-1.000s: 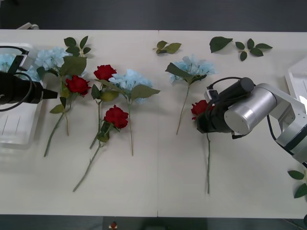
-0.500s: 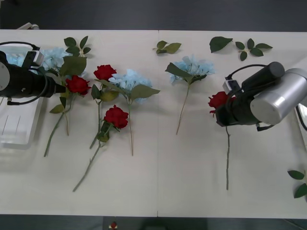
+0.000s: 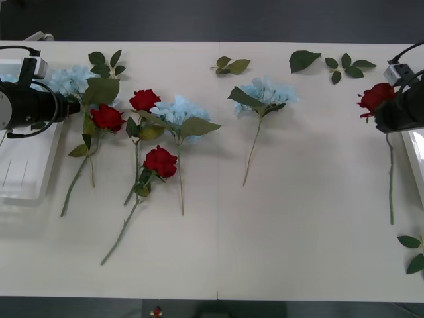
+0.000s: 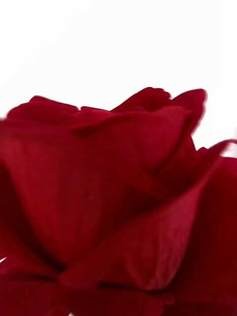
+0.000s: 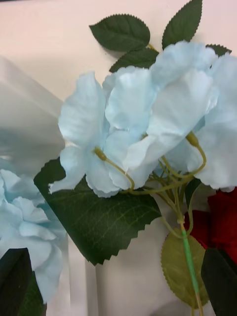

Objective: Put the red flowers into the right box and the blue flowers into the left box

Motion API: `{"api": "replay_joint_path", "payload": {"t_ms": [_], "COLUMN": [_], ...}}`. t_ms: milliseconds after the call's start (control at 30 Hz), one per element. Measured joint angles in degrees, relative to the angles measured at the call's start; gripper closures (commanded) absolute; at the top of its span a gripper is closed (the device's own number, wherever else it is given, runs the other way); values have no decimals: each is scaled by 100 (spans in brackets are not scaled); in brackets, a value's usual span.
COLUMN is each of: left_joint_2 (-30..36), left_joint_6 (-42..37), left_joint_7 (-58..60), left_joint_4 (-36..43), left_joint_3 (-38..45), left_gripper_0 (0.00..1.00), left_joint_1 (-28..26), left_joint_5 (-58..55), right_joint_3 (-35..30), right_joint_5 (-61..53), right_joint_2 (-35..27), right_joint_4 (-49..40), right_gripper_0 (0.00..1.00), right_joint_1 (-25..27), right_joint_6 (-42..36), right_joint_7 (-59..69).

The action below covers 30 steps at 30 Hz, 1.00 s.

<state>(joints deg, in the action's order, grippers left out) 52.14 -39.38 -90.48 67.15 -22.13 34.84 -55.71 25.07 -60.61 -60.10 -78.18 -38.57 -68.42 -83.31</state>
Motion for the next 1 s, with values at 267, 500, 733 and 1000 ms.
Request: {"api": "replay_joint_path", "payload": {"t_ms": [267, 500, 733, 1000], "left_joint_2": [-633, -893, -1260, -1485], "left_joint_6": [617, 617, 954, 1072], "left_joint_7": [0, 1, 2, 3], "left_joint_4": [-718, -847, -1451, -1679], "left_joint_3": [12, 12, 12, 12], "left_gripper_0": [0, 10, 12, 100], "left_joint_1": [137, 226, 361, 412], "left_joint_5": [503, 584, 801, 929], "right_joint_3": [50, 49, 49, 49], "right_joint_5": [-30, 828, 1254, 1407], "right_joint_2": [-79, -85, -86, -86], "right_joint_4": [2065, 2817, 3224, 3752], "right_gripper_0": [100, 100, 100, 100], "right_joint_1": [-1023, -1401, -1424, -1424], "right_joint_6": [22, 256, 440, 783], "right_joint_7": [-1473, -2463, -2830, -2830]}}
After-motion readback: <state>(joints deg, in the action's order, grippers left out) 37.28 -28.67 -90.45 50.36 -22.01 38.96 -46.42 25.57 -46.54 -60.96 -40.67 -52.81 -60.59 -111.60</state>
